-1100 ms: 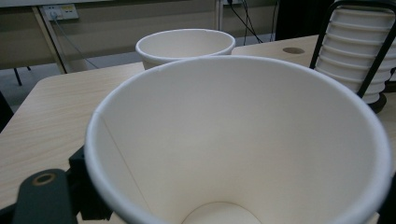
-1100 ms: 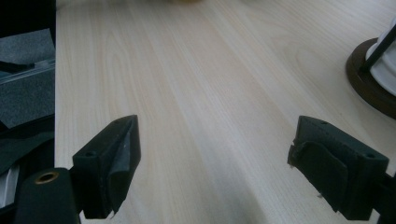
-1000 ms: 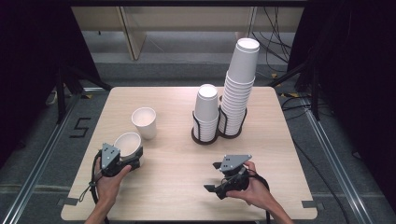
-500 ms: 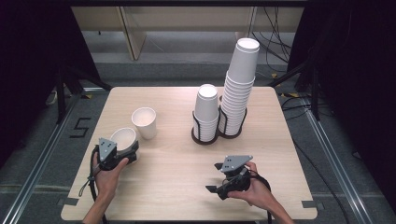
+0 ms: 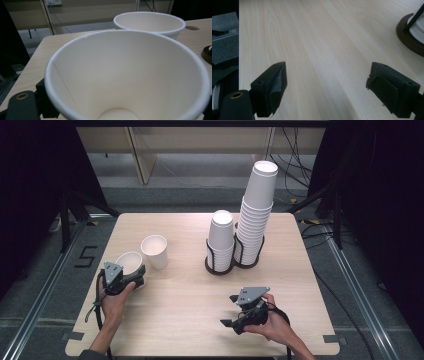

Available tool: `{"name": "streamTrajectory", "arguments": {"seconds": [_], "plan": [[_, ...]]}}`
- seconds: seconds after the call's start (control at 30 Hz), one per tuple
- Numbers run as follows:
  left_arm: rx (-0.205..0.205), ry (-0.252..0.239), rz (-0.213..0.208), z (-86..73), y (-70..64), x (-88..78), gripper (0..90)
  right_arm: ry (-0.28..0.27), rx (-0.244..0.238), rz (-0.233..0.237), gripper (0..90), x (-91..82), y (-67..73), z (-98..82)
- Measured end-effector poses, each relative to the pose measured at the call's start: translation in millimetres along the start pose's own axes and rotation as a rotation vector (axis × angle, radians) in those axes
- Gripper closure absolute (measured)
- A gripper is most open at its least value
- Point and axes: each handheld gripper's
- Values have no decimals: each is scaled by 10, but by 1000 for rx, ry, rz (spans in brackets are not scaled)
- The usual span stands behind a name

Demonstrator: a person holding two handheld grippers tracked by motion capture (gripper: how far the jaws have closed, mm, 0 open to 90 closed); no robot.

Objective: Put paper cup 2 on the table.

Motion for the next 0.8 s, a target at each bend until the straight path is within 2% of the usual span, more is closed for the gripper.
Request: {"name": "streamTrajectory", "arguments": {"seconds": [0.03, 0.3, 0.47, 0.63, 0.73, 0.8], "plan": [[-2, 0, -5, -5, 3, 14, 140, 1, 12, 12, 165, 11, 8, -4], [36, -7, -23, -8, 15, 105, 128, 5, 2, 10, 165, 20, 13, -8], [33, -9, -22, -27, 19, 117, 117, 3, 2, 13, 166, 22, 17, -9], [24, 39, -45, -85, 28, 134, 117, 8, 7, 10, 166, 11, 18, -9], [29, 49, -49, -112, 39, 116, 142, 0, 2, 15, 167, 19, 15, -10], [36, 59, -52, -126, 45, 102, 142, 13, 1, 18, 169, 19, 20, -10]]}}
Point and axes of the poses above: each handheld gripper's, and its own axes: x roughly forward along the jaws, z roughly out of its top, y roughly to its left, and after that the axes turned 3 degrees about -z, right-handed
